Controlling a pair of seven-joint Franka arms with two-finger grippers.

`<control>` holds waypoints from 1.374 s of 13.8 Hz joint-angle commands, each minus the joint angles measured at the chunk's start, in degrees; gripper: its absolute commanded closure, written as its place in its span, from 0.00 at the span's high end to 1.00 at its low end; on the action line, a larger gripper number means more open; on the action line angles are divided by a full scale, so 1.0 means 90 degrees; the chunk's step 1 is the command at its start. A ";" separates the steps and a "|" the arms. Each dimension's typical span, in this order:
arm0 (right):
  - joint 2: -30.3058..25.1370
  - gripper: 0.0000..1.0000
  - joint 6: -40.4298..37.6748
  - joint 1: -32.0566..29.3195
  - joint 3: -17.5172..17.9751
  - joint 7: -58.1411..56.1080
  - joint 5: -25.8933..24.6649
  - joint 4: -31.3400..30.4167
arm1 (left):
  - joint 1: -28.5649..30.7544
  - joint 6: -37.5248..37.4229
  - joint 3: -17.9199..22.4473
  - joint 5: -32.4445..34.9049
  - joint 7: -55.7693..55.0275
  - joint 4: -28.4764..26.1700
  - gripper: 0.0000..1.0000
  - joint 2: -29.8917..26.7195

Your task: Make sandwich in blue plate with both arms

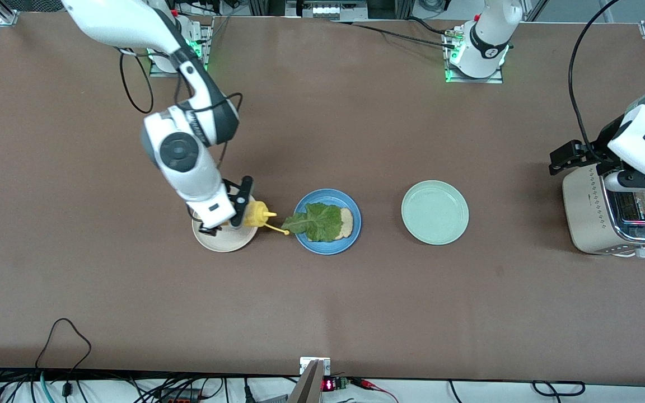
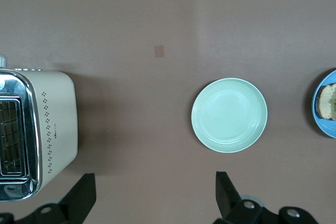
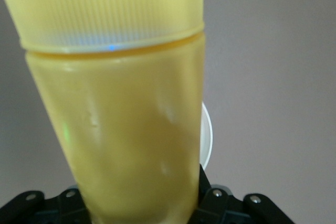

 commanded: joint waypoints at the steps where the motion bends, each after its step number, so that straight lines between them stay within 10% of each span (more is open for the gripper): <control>1: -0.0672 0.00 -0.0628 -0.0641 0.0098 -0.1267 0.0662 -0.0162 | -0.0027 0.0010 -0.0026 0.0015 -0.0099 0.0106 1.00 0.0108; 10: -0.0908 0.00 -0.1938 -0.3335 0.0098 -0.6003 0.3240 -0.0406 | 0.0061 -0.0174 -0.0016 -0.0122 -0.0138 -0.0011 1.00 -0.0311; 19: 0.0389 0.00 -0.2788 -0.5212 0.0098 -0.9452 0.4871 -0.0494 | 0.0061 -0.0322 -0.0007 -0.0025 -0.0061 0.0028 1.00 -0.0302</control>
